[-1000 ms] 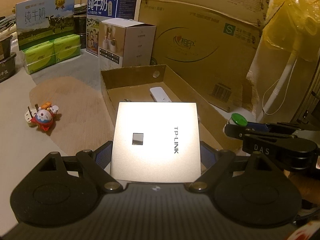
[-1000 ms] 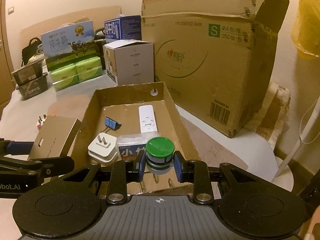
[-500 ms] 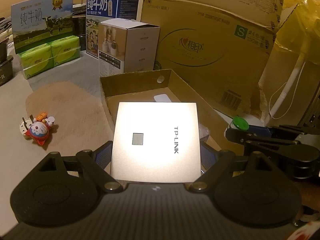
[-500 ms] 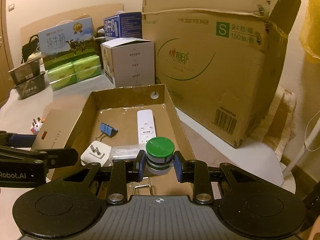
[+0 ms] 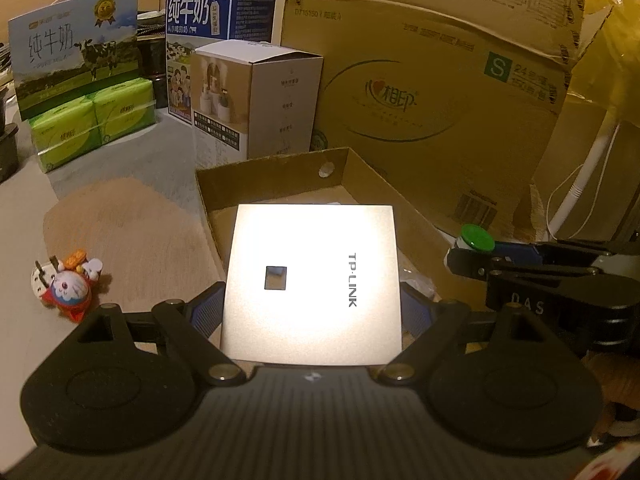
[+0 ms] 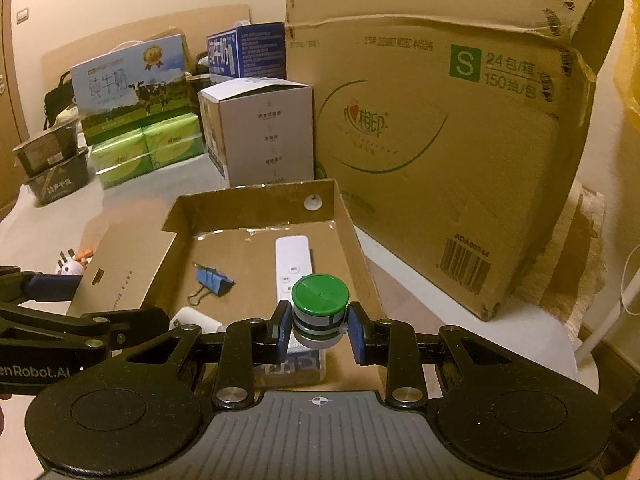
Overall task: Organize rigid objects
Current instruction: 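Lower the gold panel and green jar into the tray with both tools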
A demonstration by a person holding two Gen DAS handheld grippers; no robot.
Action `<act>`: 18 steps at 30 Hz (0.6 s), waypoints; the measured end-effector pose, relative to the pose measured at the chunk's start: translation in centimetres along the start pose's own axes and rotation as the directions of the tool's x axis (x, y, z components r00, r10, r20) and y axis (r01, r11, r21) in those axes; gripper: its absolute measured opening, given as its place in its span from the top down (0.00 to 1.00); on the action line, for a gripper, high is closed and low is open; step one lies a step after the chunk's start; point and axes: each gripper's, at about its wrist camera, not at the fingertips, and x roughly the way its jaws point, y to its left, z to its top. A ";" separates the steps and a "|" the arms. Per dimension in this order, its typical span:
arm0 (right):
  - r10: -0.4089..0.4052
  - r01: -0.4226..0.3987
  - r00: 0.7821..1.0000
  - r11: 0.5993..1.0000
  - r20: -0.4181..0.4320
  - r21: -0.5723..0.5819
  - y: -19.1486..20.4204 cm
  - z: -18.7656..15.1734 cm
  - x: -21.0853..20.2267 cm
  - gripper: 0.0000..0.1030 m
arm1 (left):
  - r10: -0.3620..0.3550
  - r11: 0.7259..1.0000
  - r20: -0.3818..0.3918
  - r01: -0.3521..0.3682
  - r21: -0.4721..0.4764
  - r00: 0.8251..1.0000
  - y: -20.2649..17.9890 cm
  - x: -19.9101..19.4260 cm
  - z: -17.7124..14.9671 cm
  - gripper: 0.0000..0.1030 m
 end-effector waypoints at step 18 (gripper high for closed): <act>0.031 -0.031 0.999 0.999 -0.041 -0.014 -0.2 3.9 5.2 0.71 | 0.028 0.999 -0.006 -0.028 0.022 1.000 2.4 4.3 3.8 0.16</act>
